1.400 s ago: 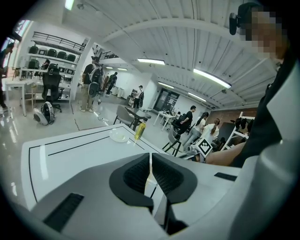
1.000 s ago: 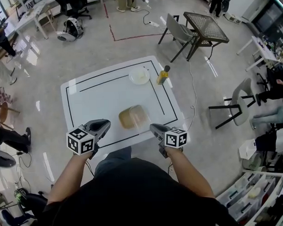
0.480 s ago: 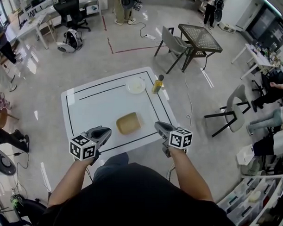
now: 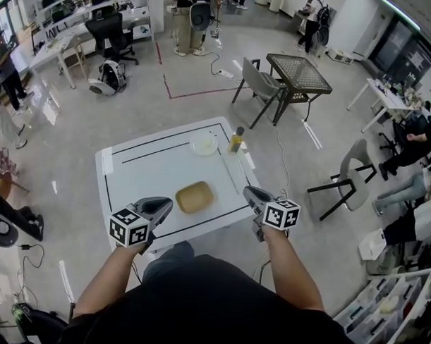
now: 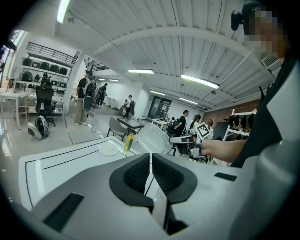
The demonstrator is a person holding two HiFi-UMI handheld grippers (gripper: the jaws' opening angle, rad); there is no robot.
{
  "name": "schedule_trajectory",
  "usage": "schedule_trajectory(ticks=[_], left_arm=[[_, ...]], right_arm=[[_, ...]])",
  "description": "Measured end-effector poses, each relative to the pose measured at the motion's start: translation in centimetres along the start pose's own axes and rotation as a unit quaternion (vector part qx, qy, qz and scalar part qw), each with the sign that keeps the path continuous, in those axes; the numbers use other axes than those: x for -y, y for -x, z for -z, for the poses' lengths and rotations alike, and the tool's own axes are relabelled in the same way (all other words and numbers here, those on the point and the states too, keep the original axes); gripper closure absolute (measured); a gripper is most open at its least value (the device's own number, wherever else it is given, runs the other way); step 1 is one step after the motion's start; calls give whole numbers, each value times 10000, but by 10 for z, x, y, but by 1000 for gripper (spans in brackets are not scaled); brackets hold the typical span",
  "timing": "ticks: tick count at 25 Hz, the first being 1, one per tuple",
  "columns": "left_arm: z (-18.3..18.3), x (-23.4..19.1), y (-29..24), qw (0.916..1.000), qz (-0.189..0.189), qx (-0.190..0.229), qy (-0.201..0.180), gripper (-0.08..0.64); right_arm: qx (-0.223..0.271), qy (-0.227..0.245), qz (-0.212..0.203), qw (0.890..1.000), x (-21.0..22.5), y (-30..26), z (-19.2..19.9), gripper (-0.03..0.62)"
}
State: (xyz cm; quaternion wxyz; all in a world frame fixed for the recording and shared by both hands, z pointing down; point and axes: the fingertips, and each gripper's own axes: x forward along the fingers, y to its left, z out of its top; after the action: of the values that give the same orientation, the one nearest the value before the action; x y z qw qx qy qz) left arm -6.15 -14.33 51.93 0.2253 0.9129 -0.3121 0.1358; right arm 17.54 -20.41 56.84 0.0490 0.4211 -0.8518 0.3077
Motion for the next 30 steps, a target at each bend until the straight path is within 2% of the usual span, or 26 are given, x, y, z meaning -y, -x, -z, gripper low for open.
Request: schedule_trajectory(ticks=[16, 30], left_arm=[[-49, 19, 21, 9983, -111, 481, -308, 526], [-77, 27, 39, 9955, -191, 697, -620, 526]], right_arm=[[424, 262, 250, 9984, -24, 56, -41, 546], [776, 452, 437, 9950, -41, 96, -72, 546]])
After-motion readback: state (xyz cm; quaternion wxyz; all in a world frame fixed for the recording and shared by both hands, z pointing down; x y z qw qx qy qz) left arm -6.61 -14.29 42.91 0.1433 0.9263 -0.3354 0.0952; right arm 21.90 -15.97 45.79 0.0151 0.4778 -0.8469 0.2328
